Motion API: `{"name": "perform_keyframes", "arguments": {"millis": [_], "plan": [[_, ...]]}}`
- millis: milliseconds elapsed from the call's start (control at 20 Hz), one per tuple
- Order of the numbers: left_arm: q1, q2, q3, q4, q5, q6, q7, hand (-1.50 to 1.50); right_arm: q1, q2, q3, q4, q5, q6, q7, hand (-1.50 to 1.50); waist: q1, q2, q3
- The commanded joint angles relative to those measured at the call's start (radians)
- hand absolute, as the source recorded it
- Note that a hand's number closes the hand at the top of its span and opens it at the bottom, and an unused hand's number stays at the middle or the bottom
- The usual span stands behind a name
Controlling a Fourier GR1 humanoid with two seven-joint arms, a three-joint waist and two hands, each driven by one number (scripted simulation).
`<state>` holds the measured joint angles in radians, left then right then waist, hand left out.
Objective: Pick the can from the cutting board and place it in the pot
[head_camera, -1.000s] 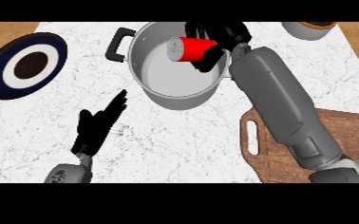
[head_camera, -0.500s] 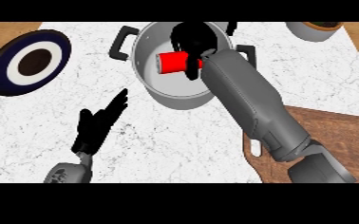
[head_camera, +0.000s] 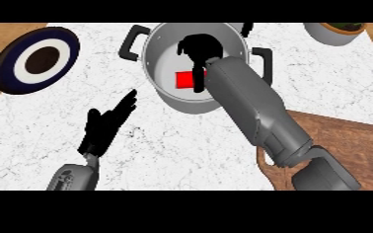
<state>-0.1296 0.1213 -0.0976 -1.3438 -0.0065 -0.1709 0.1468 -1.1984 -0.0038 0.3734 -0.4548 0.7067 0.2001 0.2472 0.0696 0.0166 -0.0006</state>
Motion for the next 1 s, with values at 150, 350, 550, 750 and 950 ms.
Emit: {"name": "perform_keyframes", "arguments": {"millis": [150,350,550,750,950], "plan": [[-0.017,-0.017,-0.019,-0.004,-0.019,0.013,0.001,0.00,0.029,0.004,-0.166,-0.138,-0.268,-0.225,-0.106,-1.50,0.018,-0.001,0.003],[0.010,-0.016,-0.011,-0.001,-0.017,0.018,-0.005,0.00,0.015,0.004,-0.288,-0.165,-0.388,-0.354,-0.137,-1.50,-0.007,-0.006,0.002],[0.023,0.005,0.020,-0.010,0.022,-0.012,0.005,0.00,0.011,0.004,-0.376,-0.150,-0.439,-0.488,-0.159,-1.50,-0.027,-0.008,0.001],[-0.019,0.006,0.049,0.001,0.018,0.015,0.017,0.00,0.027,-0.014,-0.461,-0.161,-0.486,-0.499,-0.263,-1.50,-0.053,-0.011,0.001],[0.055,0.003,0.024,-0.030,-0.003,0.013,-0.017,0.00,0.059,-0.088,-0.546,-0.108,-0.557,-0.428,-0.379,-1.50,-0.046,-0.010,0.001]]}}
